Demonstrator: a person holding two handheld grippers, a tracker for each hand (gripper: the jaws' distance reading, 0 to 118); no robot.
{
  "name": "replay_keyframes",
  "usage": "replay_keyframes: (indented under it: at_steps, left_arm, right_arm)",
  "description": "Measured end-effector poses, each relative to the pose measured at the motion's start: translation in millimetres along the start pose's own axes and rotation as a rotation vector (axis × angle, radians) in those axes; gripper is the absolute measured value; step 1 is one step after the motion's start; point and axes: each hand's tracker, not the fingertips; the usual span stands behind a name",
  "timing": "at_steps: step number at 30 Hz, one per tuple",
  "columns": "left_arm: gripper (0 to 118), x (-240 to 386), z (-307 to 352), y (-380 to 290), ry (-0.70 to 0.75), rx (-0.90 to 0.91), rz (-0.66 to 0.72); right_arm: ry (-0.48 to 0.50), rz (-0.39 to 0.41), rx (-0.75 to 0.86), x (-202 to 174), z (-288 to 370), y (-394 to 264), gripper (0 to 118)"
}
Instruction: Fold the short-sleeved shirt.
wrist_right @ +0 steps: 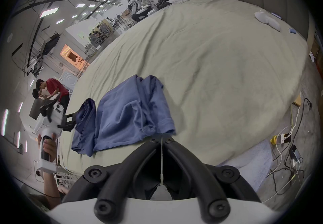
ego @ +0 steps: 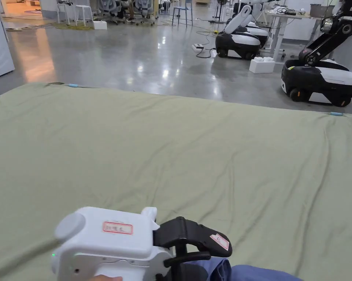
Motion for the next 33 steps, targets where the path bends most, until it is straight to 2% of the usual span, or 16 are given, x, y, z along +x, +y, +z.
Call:
replay_keyframes:
  at_steps: [1, 3, 4, 5, 6, 7, 10, 13, 20, 21, 25, 28, 29, 33]
  left_arm:
    - [90, 8.6, 7.5, -3.3, 0.042, -0.002, -0.045]
    - [88, 22.1, 20.8, -15.8, 0.252, 0.105, -0.142]
    - [78, 24.3, 22.5, -19.6, 0.355, 0.149, -0.186]
    - [37, 23.2, 23.5, -18.9, 0.458, 0.177, -0.234]
    - [1, 18.9, 23.0, -17.3, 0.522, 0.205, -0.249]
    - [1, 15.6, 21.0, -16.9, 0.513, 0.233, -0.235]
    - [0, 1.1, 10.3, -7.9, 0.371, 0.153, -0.209]
    - [0, -26.6, -6.0, 0.2, 0.471, 0.101, -0.209]
    - [0, -55.4, -44.6, -22.3, 0.409, -0.084, -0.256]
    - [0, -66.8, -19.4, -22.3, 1.022, -0.141, -0.298]
    - [0, -83.6, -30.4, -26.4, 0.902, -0.142, -0.253]
    - [0, -87.1, -30.1, -30.7, 0.884, -0.13, -0.209]
    - [0, -79.4, -26.8, -35.2, 0.879, -0.132, -0.209]
    - [0, -19.8, 21.1, -51.3, 0.672, -0.052, -0.282]
  right_arm:
    - [0.008, 0.005, -0.003, -2.0, -1.9, 0.4, 3]
    - [0.02, 0.024, -0.011, -6.7, -5.3, 0.1, 3]
    - [0.024, 0.031, -0.016, -8.2, -6.4, -0.2, 3]
    - [0.031, 0.037, -0.023, -9.0, -7.4, -0.6, 3]
    - [0.038, 0.042, -0.031, -9.6, -8.3, -1.3, 3]
    - [0.04, 0.043, -0.035, -9.7, -8.8, -2.2, 3]
    - [0.041, 0.036, -0.041, -8.7, -8.6, -5.1, 3]
    - [0.034, 0.01, -0.045, -2.6, -5.9, -7.9, 3]
    - [-0.014, -0.048, -0.045, 13.4, -1.4, -11.7, 3]
    - [-0.02, -0.05, -0.046, 13.8, -1.1, -12.3, 3]
    - [-0.02, -0.042, -0.044, 11.3, -0.1, -14.3, 3]
    - [-0.002, -0.031, -0.046, 4.4, -1.7, -14.0, 3]
    - [0.0, -0.023, -0.043, 0.8, -1.3, -13.7, 3]
    - [0.059, 0.011, -0.003, -11.6, 2.3, -8.9, 3]
